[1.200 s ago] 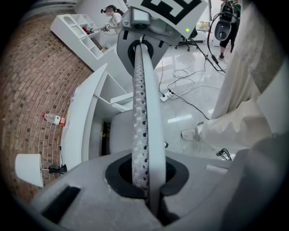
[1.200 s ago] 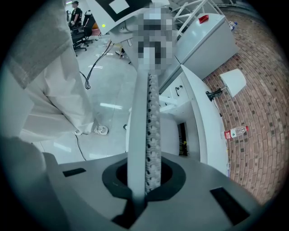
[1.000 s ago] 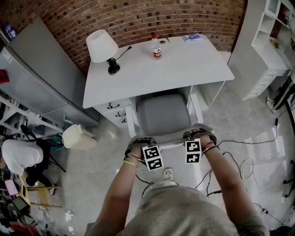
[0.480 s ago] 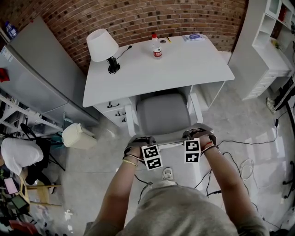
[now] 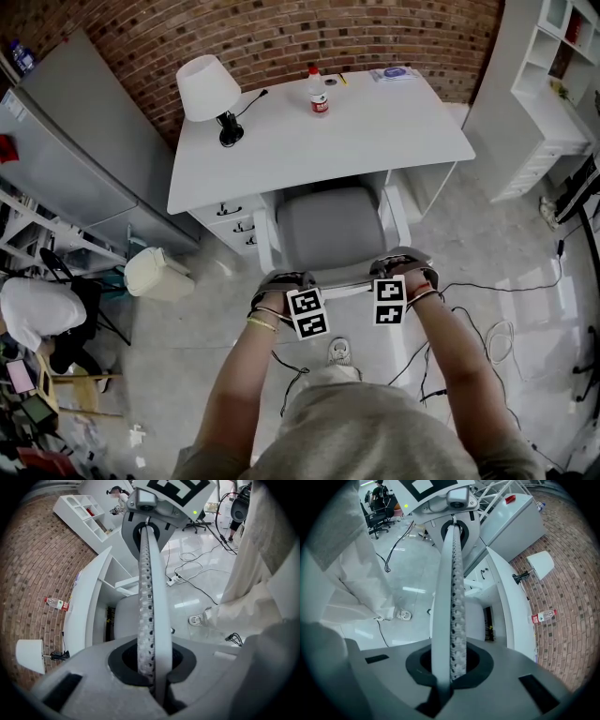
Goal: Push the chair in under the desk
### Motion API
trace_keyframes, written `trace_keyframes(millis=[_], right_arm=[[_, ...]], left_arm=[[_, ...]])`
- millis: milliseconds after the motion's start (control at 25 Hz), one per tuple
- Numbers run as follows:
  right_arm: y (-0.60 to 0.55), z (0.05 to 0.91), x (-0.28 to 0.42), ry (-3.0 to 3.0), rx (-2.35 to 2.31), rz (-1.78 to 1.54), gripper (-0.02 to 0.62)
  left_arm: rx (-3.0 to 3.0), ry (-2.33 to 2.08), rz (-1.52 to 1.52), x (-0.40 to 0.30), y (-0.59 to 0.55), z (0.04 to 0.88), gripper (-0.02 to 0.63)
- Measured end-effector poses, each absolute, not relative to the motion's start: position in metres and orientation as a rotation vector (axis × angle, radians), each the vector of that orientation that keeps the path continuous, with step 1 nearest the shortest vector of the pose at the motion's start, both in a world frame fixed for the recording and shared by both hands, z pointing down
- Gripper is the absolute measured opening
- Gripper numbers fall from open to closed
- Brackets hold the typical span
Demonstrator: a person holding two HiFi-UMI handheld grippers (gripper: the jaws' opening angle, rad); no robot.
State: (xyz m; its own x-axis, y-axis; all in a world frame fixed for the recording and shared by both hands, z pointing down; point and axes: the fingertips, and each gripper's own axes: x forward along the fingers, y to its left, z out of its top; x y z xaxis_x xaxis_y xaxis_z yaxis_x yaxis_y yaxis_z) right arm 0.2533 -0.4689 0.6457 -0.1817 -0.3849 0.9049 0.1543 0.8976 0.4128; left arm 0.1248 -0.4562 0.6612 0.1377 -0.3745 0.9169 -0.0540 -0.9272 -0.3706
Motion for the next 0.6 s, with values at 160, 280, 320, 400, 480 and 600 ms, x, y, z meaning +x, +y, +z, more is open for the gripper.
trace_keyframes(millis=[160, 280, 320, 400, 480, 600], right_arm=[[-0.47, 0.646, 0.254, -1.69, 0.19, -0.461, 0.012], [-0.469, 0.643, 0.255, -1.699, 0.204, -0.442, 0.012], [-0.468, 0.641, 0.254, -1.71, 0.21, -0.433, 0.012], [-0.466, 0.636, 0.252, -1.748, 0.229, -0.4, 0.019], [-0.464, 0.63, 0.248, -1.791, 0.251, -0.356, 0.139], [-0.463, 0.62, 0.245, -1.83, 0.296, -0.359, 0.173]], left_arm=[[-2.169, 0.427, -1.867, 0.126, -0.457, 0.661, 0.017], [-2.149, 0.452, -1.859, 0.125, -0.457, 0.658, 0.017], [-2.144, 0.463, -1.855, 0.125, -0.457, 0.657, 0.017], [-2.142, 0.489, -1.837, 0.125, -0.457, 0.653, 0.024], [-2.159, 0.524, -1.81, 0.125, -0.458, 0.647, 0.064], [-2.223, 0.574, -1.778, 0.124, -0.458, 0.637, 0.133]])
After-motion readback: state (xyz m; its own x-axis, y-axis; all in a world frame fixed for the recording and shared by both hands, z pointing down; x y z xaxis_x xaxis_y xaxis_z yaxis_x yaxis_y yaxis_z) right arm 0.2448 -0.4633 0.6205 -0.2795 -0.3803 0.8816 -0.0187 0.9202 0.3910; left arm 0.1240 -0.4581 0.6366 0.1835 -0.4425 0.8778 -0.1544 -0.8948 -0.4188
